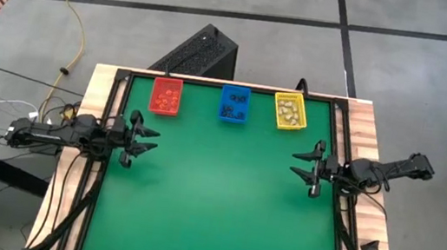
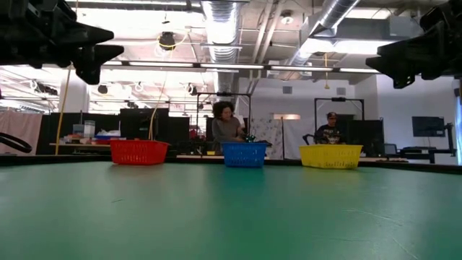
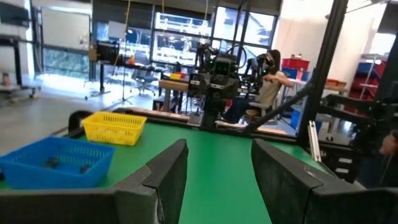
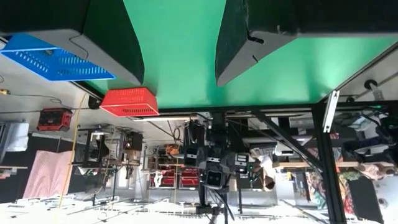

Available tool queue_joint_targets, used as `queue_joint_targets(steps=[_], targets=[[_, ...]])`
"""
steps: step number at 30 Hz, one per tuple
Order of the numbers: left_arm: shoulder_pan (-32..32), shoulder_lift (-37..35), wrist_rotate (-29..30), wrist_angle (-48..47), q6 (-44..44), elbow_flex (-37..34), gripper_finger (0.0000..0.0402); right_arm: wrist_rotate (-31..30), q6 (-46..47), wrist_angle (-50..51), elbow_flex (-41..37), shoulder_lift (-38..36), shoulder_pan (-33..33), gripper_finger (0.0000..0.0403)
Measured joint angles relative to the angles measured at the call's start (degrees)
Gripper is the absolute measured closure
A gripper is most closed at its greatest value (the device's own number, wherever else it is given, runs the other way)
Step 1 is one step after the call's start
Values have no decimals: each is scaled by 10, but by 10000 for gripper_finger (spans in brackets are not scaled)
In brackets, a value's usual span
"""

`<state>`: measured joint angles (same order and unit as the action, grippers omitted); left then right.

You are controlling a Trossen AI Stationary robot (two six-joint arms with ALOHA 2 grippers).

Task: Sort Halloween decoration
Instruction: Return to Home Position

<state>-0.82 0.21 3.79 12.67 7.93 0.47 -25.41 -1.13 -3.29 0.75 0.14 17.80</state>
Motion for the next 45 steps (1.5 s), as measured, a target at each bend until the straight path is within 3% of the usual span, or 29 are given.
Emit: queue_joint_targets(steps=[12, 45], targets=[[0, 1, -1, -109, 24, 0, 233, 0, 0, 1, 0, 0, 0, 173], [0, 5, -4, -106, 0, -1, 233, 0, 0, 1, -1, 0, 0, 173]])
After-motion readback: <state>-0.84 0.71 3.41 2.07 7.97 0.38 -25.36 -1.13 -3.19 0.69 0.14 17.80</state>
